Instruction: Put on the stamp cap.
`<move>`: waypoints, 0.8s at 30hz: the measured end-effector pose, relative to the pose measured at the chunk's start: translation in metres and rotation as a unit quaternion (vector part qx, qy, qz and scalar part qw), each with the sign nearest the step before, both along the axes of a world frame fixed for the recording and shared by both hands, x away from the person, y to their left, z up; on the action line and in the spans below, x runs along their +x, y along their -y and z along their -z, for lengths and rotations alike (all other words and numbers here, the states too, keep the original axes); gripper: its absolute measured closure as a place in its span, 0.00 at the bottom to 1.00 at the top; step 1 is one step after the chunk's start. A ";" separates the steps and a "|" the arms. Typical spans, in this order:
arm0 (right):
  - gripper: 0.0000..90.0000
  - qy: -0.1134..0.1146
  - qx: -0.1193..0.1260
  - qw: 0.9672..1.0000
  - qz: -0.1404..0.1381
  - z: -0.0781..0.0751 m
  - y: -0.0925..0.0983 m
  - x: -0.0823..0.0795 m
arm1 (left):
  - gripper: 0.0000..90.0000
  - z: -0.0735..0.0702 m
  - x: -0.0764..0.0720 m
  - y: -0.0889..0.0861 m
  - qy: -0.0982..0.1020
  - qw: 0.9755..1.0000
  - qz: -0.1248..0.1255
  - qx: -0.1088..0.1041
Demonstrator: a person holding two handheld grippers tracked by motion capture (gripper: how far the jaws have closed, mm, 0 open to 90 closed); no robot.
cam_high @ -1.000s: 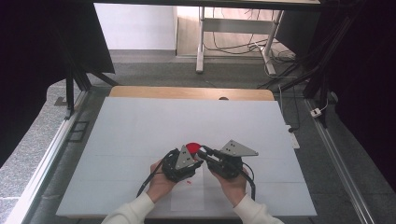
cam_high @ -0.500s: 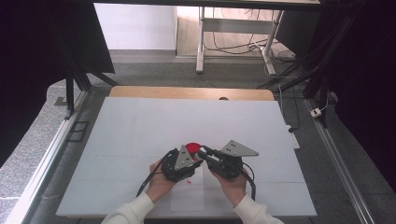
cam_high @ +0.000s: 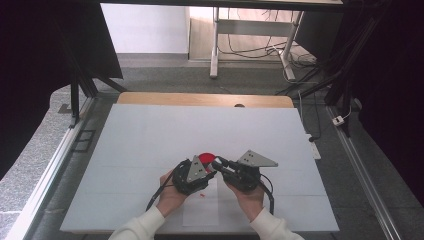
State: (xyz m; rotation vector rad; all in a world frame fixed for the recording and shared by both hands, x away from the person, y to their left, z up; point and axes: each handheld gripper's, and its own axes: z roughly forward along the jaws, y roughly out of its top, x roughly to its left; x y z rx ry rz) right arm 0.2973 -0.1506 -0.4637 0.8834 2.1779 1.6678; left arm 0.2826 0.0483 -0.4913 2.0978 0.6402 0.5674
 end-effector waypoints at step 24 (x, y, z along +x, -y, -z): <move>0.84 -0.016 -0.002 1.000 -0.007 0.003 0.001 0.003 | 0.72 0.003 0.002 -0.001 -0.007 1.000 0.002 0.005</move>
